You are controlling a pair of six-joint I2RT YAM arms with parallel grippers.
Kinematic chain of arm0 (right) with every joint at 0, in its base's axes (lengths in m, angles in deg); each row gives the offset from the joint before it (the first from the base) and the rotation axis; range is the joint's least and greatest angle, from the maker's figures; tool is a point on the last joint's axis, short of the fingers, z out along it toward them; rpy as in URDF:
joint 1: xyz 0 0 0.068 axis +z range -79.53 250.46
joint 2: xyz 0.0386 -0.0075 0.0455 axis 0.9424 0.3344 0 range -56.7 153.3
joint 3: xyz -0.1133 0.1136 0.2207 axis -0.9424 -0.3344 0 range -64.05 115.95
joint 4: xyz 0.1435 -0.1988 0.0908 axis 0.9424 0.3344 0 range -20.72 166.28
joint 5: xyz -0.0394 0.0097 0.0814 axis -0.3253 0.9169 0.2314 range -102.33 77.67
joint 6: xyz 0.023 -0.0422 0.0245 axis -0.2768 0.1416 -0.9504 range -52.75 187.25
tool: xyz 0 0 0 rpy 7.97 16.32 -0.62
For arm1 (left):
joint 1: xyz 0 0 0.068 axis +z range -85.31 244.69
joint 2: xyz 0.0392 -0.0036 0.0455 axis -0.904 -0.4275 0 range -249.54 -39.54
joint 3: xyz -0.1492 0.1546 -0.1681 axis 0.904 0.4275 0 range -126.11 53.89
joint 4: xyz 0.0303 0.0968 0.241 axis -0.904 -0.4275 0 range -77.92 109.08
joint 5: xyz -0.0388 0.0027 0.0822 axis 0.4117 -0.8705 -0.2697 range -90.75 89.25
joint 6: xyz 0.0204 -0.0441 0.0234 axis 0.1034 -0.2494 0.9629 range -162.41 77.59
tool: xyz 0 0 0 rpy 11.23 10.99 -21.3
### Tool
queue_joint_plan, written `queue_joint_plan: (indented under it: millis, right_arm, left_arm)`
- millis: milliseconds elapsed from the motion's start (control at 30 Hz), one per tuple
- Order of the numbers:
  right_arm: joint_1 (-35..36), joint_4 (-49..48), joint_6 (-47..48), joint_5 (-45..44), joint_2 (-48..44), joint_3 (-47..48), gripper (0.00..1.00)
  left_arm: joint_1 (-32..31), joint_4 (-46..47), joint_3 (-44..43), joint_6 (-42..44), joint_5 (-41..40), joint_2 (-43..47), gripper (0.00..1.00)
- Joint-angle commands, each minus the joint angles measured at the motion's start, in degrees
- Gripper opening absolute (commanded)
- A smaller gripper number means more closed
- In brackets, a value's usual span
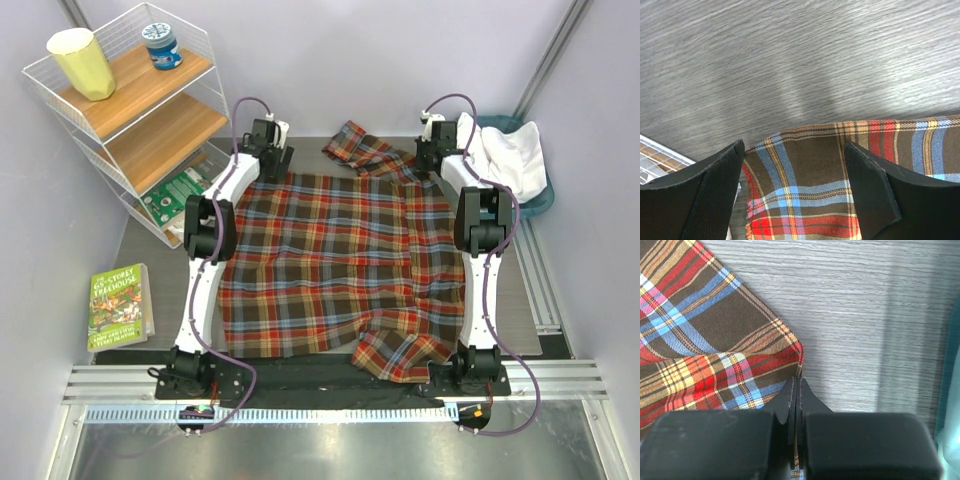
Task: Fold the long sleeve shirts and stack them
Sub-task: Fold the shirt
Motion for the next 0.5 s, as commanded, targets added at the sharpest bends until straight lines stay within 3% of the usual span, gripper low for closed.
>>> queue_joint_plan:
  millis: [0,200,467]
  right_arm:
    - [0.15,-1.74,1.43,1.15,-1.81,-0.10,0.01]
    - [0.24,-1.48,2.31,0.97,-2.33,-0.19,0.01]
    - [0.24,-1.30,2.84,1.06,-2.51,-0.45,0.01]
  left_arm:
    - [2.48,-1.12,-1.88,-3.05,-3.06,0.13,0.79]
    - [4.77,-1.03,-1.97,-4.63,0.81,-0.13,0.76]
    - [4.86,2.38,-0.56,-1.56,-1.38,1.10,0.75]
